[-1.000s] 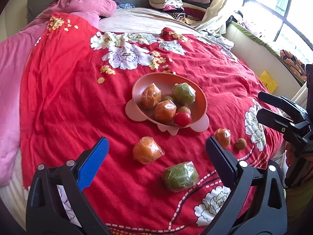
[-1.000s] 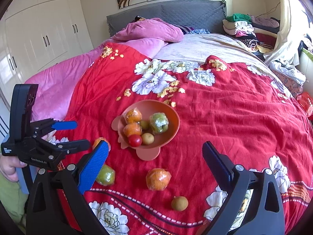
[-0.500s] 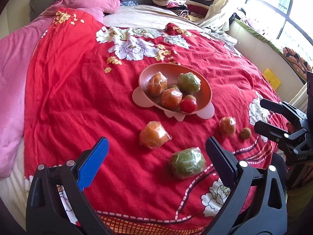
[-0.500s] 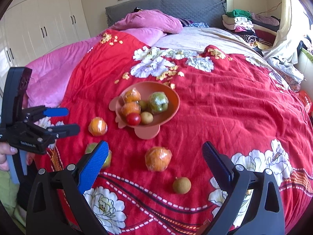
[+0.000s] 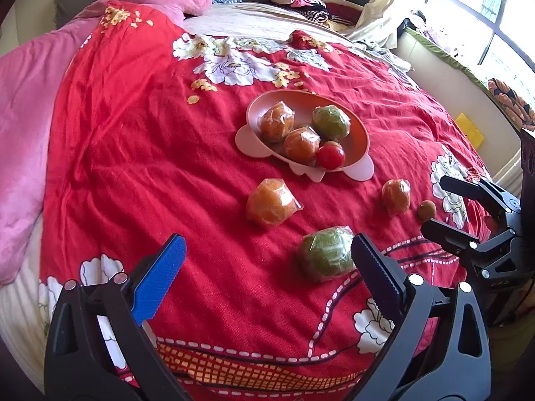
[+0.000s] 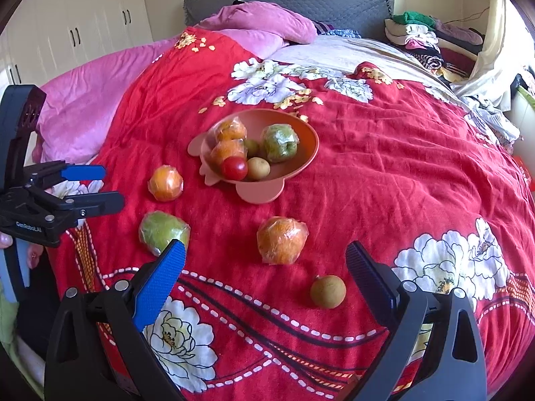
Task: Organize fruits
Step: 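Grasp a wrapped orange with the right gripper while the left gripper grasps another wrapped orange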
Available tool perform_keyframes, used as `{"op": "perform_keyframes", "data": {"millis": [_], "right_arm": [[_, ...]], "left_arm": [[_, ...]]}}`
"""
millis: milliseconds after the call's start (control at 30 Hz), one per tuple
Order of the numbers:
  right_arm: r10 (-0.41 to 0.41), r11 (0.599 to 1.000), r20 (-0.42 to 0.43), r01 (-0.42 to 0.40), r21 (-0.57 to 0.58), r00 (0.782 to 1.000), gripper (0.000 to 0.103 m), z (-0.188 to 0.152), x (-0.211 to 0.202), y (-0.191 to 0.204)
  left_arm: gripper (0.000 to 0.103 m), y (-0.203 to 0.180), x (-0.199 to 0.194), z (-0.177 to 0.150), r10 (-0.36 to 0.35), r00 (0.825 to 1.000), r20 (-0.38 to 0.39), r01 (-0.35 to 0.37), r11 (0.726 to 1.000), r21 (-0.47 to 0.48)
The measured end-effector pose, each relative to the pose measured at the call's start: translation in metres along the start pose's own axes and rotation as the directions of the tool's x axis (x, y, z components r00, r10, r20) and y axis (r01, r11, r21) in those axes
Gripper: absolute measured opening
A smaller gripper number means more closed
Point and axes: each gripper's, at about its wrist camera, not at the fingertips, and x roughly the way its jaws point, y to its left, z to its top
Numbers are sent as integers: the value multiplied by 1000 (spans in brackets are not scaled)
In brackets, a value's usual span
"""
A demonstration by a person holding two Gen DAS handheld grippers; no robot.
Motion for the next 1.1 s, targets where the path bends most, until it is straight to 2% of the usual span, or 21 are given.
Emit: {"op": "perform_keyframes", "data": {"millis": [433, 500, 533, 600, 733, 800, 867, 1100], "right_arm": [[-11, 999, -37, 12, 36, 999, 95, 4, 19, -12], [-6, 999, -44, 8, 35, 999, 88, 6, 22, -13], [-1, 999, -50, 2, 34, 999, 77, 7, 24, -14], [10, 999, -66, -7, 35, 998, 72, 8, 29, -15], [31, 999, -93, -27, 38, 995, 51, 8, 38, -16], [33, 999, -99, -30, 33, 995, 47, 8, 41, -15], [46, 998, -113, -42, 38, 993, 38, 8, 46, -17], [57, 998, -123, -52, 47, 991, 38, 6, 58, -19]], "left_arm": [[93, 10, 21, 7, 0, 1000, -31, -1, 999, -34], [93, 8, 25, 9, -7, 999, -35, 6, 1000, -26], [93, 8, 26, 11, -9, 999, -37, 8, 1000, -24], [92, 6, 29, 13, -24, 999, -38, 23, 1000, -20], [85, 1, 32, 18, -36, 999, -40, 36, 999, -7], [81, 0, 33, 20, -44, 998, -40, 44, 999, -1], [75, -1, 35, 22, -47, 998, -44, 47, 999, 1], [60, -4, 48, 23, -64, 995, -71, 64, 998, 8]]}}
